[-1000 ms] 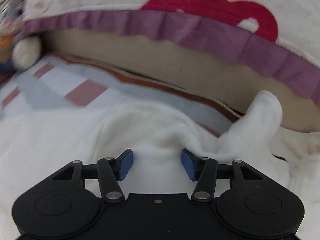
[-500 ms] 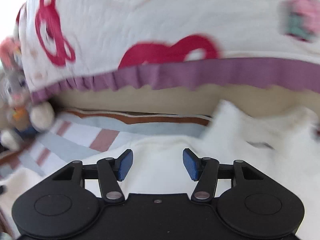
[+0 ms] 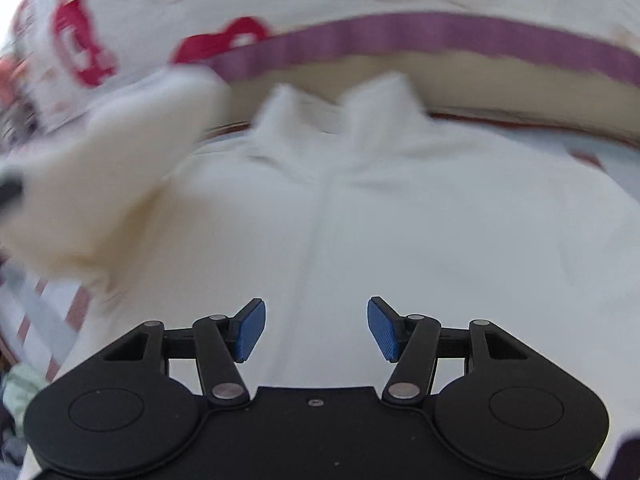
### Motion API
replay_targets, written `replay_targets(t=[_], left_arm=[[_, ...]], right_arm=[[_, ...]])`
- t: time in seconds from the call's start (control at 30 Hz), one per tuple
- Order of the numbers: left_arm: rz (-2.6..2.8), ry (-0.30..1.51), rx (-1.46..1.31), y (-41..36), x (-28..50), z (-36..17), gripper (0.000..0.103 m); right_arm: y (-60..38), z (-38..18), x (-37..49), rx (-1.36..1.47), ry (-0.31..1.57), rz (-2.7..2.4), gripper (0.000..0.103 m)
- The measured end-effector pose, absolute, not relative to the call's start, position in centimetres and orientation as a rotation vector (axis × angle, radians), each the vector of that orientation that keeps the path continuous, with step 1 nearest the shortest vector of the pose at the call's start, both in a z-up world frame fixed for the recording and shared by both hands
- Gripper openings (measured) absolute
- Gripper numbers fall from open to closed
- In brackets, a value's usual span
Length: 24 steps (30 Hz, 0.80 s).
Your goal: Fold clothes
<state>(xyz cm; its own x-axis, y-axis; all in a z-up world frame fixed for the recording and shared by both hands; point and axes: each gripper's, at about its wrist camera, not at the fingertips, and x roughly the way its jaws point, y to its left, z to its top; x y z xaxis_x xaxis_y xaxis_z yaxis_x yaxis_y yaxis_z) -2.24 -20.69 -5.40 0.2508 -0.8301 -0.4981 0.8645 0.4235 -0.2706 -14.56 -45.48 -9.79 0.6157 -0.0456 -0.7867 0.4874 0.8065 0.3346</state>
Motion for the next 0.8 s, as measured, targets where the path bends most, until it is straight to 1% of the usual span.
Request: replay_targets(t=[0.03, 0.07, 0.17, 0.23, 0.3, 0.33, 0.47, 0.53, 0.57, 0.6, 0.63, 0.7, 0.73, 0.77, 0.8], left_arm=[[-1.178, 0.691, 0.106, -22.3, -3.0, -6.3, 0.038], [-1.194, 0.733, 0.147, -23.5, -3.6, -7.1, 0.045], [-1.183, 0.748, 0.245, -23.1, -4.5, -8.7, 0.045], [-1.150, 0.747, 0.246, -21.7, -4.1, -8.9, 0.048], [-1.104, 0.739, 0.209, -19.7, -3.1, -8.5, 0.059], [-1.074, 0.738, 0.190, -18.7, -2.5, -8.5, 0.060], [-0.861, 0.782, 0.109, -14.9, 1.3, -9.7, 0.060], [-0.770, 0.806, 0.119, -13.8, 2.8, -10.9, 0.057], [-0.735, 0.821, 0.146, -13.5, 3.3, -11.5, 0.052], [-0.711, 0.846, 0.204, -13.7, 3.7, -12.2, 0.043], [-0.685, 0.866, 0.258, -13.9, 4.0, -12.8, 0.040], [-0.635, 0.885, 0.326, -13.8, 4.0, -13.8, 0.040], [-0.632, 0.896, 0.332, -13.7, 4.0, -14.3, 0.040], [-0.629, 0.906, 0.335, -13.4, 4.0, -14.7, 0.040], [-0.624, 0.912, 0.326, -13.0, 4.0, -14.9, 0.040]], right_arm=[[-45.8, -9.9, -15.1, 0.599, 0.859, -0.350, 0.062], [-46.0, -9.9, -15.6, 0.623, 0.852, -0.367, 0.062], [-46.2, -9.8, -16.8, 0.672, 0.834, -0.403, 0.062], [-45.5, -9.3, -16.7, 0.636, 0.834, -0.382, 0.062], [-44.7, -8.9, -16.6, 0.599, 0.834, -0.361, 0.062], [-44.3, -8.7, -16.6, 0.581, 0.833, -0.350, 0.062], [-42.4, -8.4, -14.8, 0.541, 0.859, -0.290, 0.064], [-41.2, -8.7, -13.9, 0.538, 0.874, -0.278, 0.070], [-40.3, -9.2, -13.5, 0.535, 0.884, -0.293, 0.070], [-39.3, -9.7, -13.0, 0.531, 0.894, -0.308, 0.070], [-38.1, -10.4, -12.4, 0.492, 0.924, -0.332, 0.071], [-35.4, -12.3, -11.2, 0.347, 1.005, -0.372, 0.071], [-34.7, -12.8, -10.8, 0.277, 1.012, -0.373, 0.072], [-34.3, -13.2, -10.6, 0.216, 1.000, -0.380, 0.075], [-33.9, -13.5, -10.3, 0.155, 0.987, -0.386, 0.085]])
